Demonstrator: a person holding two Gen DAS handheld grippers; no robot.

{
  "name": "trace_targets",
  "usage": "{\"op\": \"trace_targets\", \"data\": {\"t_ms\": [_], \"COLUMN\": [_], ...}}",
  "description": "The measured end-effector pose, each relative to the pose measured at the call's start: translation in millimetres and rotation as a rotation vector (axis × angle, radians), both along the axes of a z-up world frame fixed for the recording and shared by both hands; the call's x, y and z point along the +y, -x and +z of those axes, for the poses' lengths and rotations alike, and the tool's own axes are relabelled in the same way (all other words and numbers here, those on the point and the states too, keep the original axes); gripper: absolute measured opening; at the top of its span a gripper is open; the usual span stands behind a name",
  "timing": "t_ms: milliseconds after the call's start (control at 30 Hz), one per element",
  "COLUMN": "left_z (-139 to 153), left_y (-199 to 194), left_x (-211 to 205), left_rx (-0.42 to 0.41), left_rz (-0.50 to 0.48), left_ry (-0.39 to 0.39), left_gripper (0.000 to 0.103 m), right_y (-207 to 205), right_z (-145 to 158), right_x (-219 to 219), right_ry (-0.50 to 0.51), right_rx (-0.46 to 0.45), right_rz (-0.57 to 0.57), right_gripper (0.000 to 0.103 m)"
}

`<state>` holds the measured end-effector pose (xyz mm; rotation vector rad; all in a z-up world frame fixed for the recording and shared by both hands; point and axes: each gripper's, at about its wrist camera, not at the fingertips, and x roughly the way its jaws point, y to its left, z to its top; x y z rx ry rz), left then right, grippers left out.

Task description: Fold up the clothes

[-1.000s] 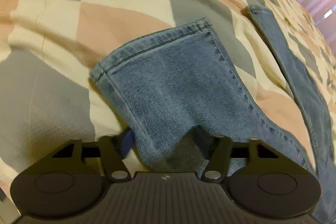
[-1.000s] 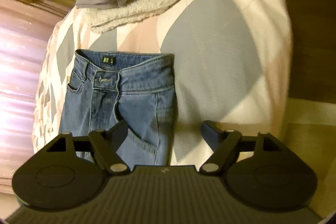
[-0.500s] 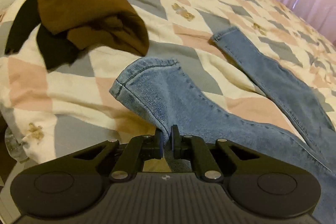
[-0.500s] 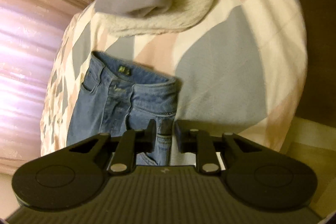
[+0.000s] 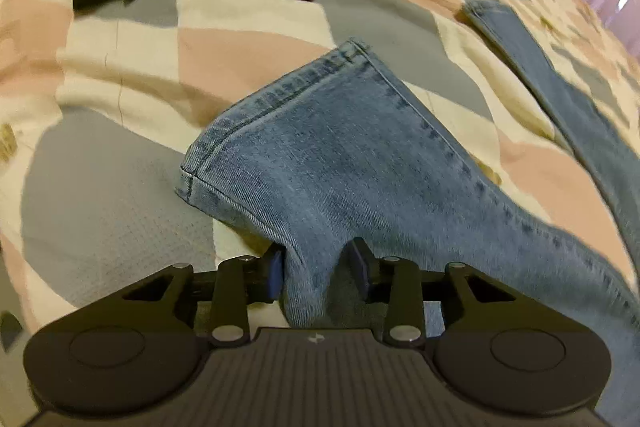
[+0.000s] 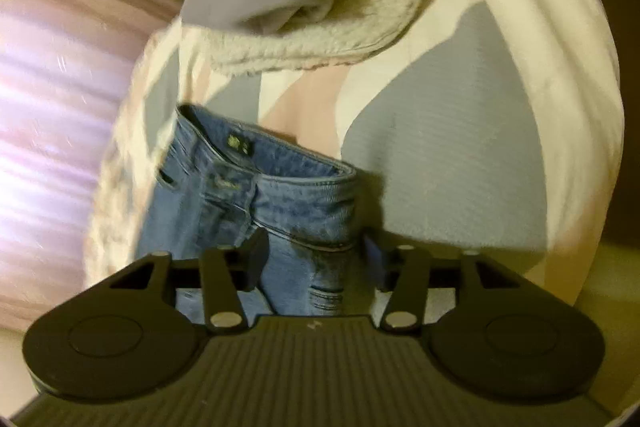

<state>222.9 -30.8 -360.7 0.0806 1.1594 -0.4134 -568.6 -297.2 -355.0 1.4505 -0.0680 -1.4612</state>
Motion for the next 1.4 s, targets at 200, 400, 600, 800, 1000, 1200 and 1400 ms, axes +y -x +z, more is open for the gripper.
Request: {"op": "trace_targets", "data": {"t_ms": [200,400,600,800,1000,1200,1400], "left_z": [46,136,118,38,90,129,87], "left_y": [4,31,39,59,66,39,-34], "left_x": [-7,36,73,51,69,-21,-153], "left_rx": [-0.087,-0.199,-0.211,-0.139,-0.122,-0.153,-0.095], "left_rz": [-0.044,-0.062,-0.008,-0.076,-0.031,-0.118,-0.116], "left_ry": [-0.019,0.005,-0.065,-0.271,-0.271,0.024,0.22], "left_gripper": [0.006,0.007,0.01,0.019,0.026,0.048,0.05], "right_y": [-13,-18,-10,-19,-23,-60,-103], "right_z": [52,124,83,35,92,99,86], "right_x": [-4,5,30,41,17,-42,-104], "right_ry": [0.039,0.079,-0.111,-0.27,-0.18,-0.061,0.002], "right_rx": [0.103,0.157,0.176,0.183,0.427,0.329,0.177], "right_rz": [0.077,0.11,0.155,0.131,0.188,0.236,0.242], "right_gripper": [0.012,0.011,0.017,0.033,0.055,0.061,0.061]}}
